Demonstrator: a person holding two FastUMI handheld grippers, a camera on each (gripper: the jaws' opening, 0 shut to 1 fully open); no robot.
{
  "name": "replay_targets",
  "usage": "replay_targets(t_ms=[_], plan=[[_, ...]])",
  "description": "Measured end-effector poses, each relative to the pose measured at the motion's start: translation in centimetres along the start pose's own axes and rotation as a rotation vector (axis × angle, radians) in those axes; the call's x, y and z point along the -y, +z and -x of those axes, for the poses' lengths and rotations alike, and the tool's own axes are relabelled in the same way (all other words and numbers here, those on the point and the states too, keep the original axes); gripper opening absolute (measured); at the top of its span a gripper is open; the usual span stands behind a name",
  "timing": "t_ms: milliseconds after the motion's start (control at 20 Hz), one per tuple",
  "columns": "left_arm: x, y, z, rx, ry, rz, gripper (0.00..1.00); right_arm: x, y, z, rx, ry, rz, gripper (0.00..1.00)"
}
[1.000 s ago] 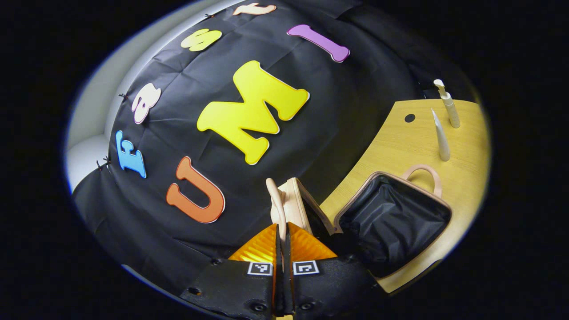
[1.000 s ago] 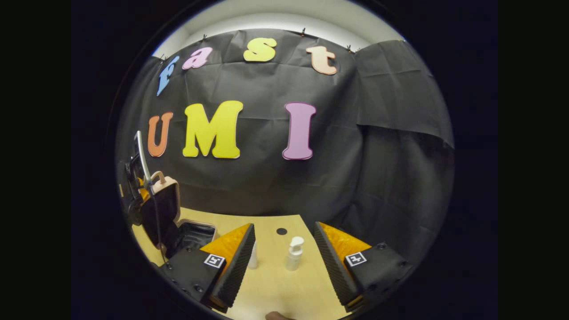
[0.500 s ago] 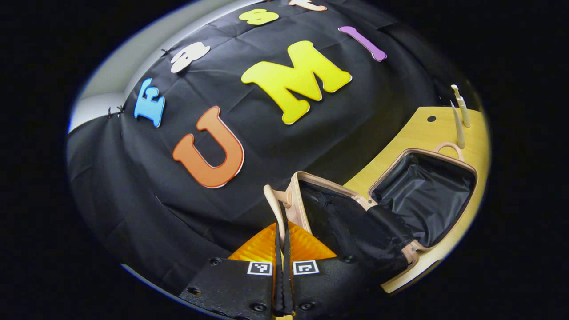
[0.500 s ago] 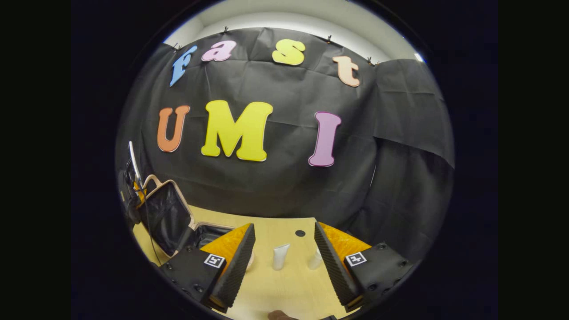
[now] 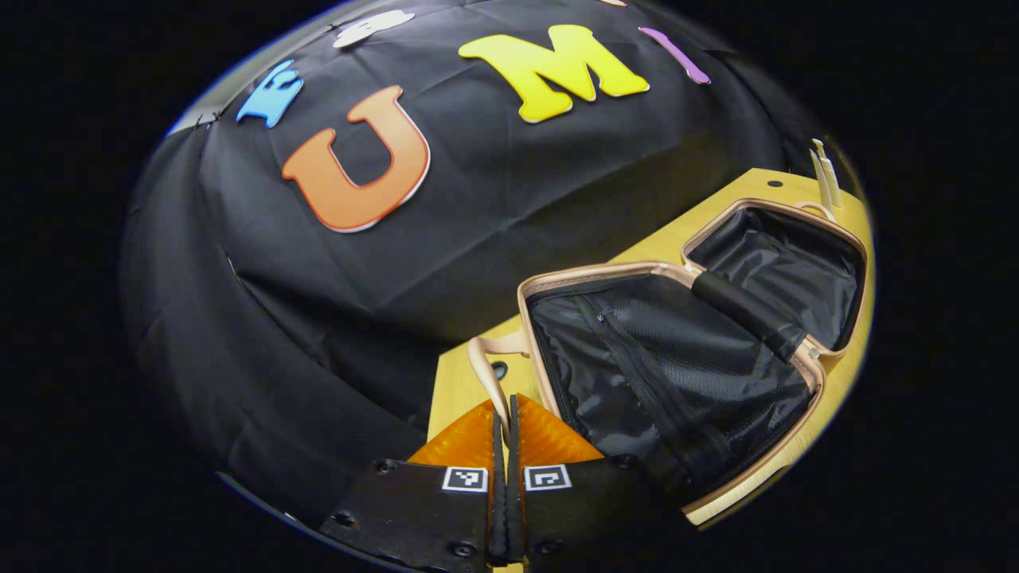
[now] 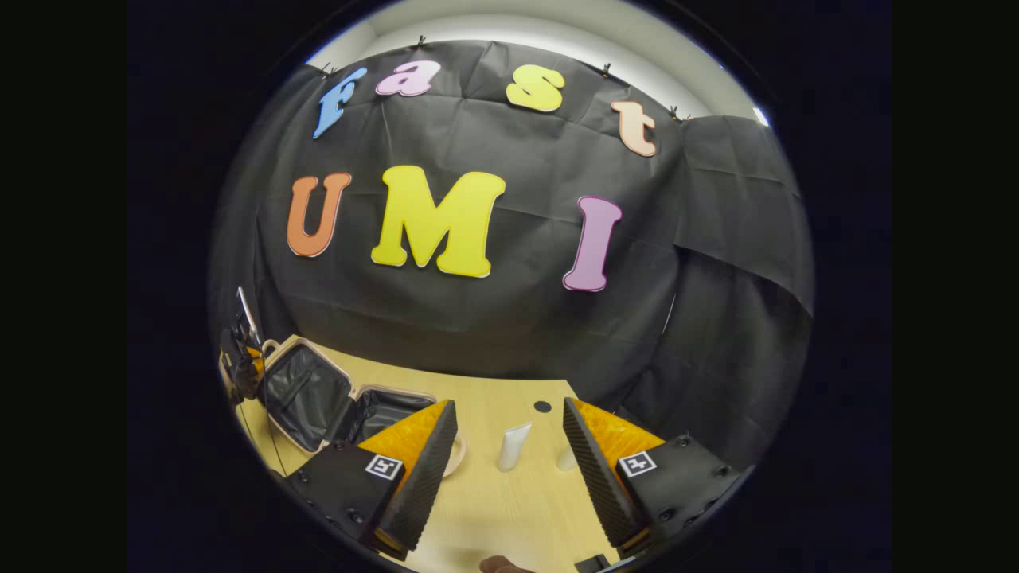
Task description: First open the suitcase, pack the skin care products into it, and then close the suitcase.
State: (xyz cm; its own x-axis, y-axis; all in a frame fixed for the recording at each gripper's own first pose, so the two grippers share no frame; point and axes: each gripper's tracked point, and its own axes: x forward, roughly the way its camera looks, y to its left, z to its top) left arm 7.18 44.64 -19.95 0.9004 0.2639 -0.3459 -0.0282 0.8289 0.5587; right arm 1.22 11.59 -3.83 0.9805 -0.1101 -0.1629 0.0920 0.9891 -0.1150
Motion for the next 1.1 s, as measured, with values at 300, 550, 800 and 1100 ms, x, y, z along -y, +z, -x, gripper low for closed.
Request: replay_targets(t_ms=[300,550,800,1100], plan=[[1.2,-3.8,-1.8,-0.081,-0.053,0.015,0.04,-0.2,-1.5,0.7,-0.042,0.001,0.005,0.79],[2.1,-5.3,-2.7,-0.103,-0.097,0.058,0.10,-0.3,-1.9,1.0,-0.048,0.005,0.009,0.79],[1.5,-6.4,-3.1,-0.119,-0.051,0.094,0.19,0.1,-3.0,1.3,-0.059,0.016,0.011,0.80],[0.5,-5.3,0.3,-0.119,0.005,0.182,0.84,2.6,-4.2,0.8,-0.054,0.041,-0.003,0.79]])
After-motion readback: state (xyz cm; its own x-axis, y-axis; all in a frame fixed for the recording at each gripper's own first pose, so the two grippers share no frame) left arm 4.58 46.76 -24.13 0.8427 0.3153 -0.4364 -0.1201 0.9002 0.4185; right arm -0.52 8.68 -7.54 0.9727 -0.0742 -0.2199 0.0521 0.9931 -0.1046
